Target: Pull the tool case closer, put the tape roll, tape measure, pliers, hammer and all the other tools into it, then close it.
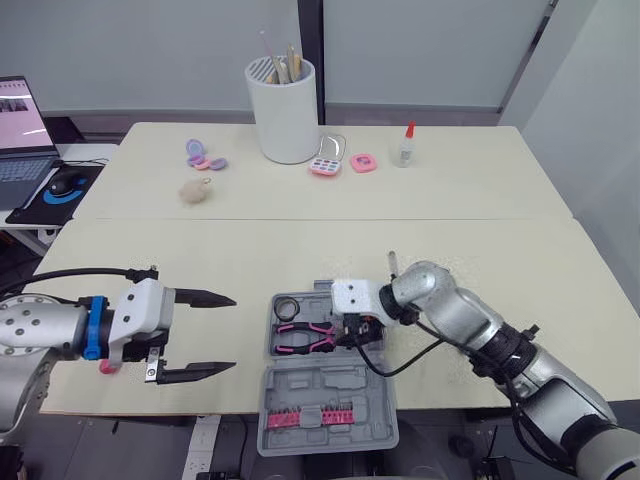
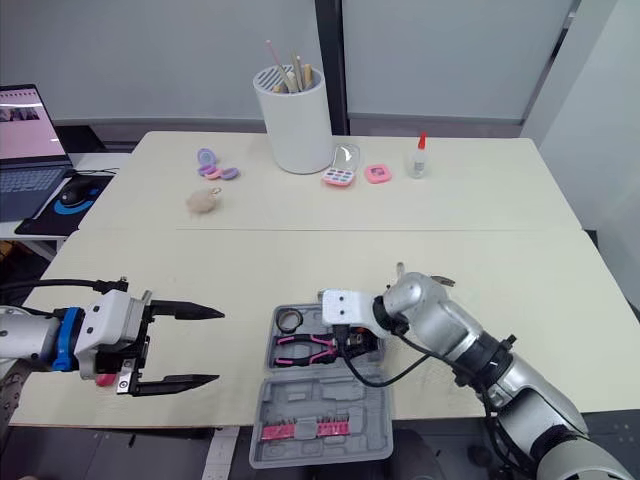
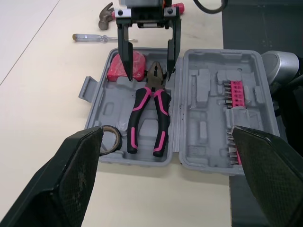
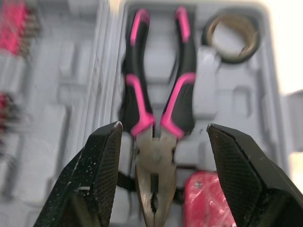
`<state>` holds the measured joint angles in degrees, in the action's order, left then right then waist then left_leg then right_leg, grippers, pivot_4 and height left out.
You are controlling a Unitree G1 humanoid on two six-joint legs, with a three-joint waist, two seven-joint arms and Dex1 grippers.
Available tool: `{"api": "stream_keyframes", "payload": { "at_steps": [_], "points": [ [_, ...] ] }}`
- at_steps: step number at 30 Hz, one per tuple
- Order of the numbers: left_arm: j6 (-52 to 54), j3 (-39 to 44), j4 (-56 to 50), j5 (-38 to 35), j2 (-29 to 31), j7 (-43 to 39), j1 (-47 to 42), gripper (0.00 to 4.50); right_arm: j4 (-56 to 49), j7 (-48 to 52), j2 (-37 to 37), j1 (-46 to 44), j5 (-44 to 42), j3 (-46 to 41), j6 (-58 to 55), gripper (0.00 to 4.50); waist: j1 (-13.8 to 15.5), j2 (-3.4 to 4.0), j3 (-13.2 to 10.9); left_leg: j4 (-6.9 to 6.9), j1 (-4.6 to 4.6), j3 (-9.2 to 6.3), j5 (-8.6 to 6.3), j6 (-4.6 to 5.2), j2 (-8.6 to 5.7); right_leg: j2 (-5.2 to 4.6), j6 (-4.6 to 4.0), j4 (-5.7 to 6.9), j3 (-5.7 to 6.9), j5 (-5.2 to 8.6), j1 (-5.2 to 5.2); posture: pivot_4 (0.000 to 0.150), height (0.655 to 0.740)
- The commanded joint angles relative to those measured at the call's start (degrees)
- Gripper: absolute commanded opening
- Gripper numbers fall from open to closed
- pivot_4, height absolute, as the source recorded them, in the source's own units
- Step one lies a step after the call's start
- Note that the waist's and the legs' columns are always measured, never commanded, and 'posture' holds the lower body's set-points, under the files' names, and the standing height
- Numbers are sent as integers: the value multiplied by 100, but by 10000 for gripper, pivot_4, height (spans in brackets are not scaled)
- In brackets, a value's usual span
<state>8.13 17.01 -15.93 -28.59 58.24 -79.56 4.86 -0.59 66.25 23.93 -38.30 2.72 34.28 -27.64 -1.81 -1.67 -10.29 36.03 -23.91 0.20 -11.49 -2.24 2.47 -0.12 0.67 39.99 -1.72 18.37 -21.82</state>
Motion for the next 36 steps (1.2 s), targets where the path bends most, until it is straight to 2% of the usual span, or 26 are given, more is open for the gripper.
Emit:
{"api": "stream_keyframes", "payload": {
  "at_steps": [1,3,6,16,29,36],
  "points": [
    [-117,-53,9,22,-21,-10,-102,45000,-134,-118,-128,280,-420,-490,716,29989,-1,-2,1,0,0,0,0,0,0,1,0,0,0,0,0,1500,7400],
    [-129,-100,36,34,-29,-6,-153,45000,121,-433,-266,454,-368,-629,1203,29989,-4,-2,1,-1,0,1,0,0,1,2,0,0,0,0,0,1500,7400],
    [-139,-132,70,38,-34,-13,-206,45000,461,-707,-395,717,-253,-647,1910,25208,-2,-2,1,-1,1,4,0,0,5,7,-1,0,-4,0,-1,1500,7400],
    [-184,-119,97,47,-19,-39,-193,45000,1166,-1148,-711,1026,-3,-562,2679,621,-2,-3,2,-1,1,11,0,-1,8,11,-2,1,-12,-1,-4,1500,7400],
    [-178,-151,79,96,-49,30,-174,45000,2376,-1407,-740,1036,859,-166,2906,58,-7,-11,11,-3,17,13,0,-1,20,22,-8,4,-17,-4,3,1500,7400],
    [-158,-104,32,130,-109,119,-23,45000,2578,-1309,-660,1092,907,-136,2773,58,-3,-23,22,-10,59,20,-1,-1,22,23,-13,-1,-23,-5,43,1500,7400]
  ]
}}
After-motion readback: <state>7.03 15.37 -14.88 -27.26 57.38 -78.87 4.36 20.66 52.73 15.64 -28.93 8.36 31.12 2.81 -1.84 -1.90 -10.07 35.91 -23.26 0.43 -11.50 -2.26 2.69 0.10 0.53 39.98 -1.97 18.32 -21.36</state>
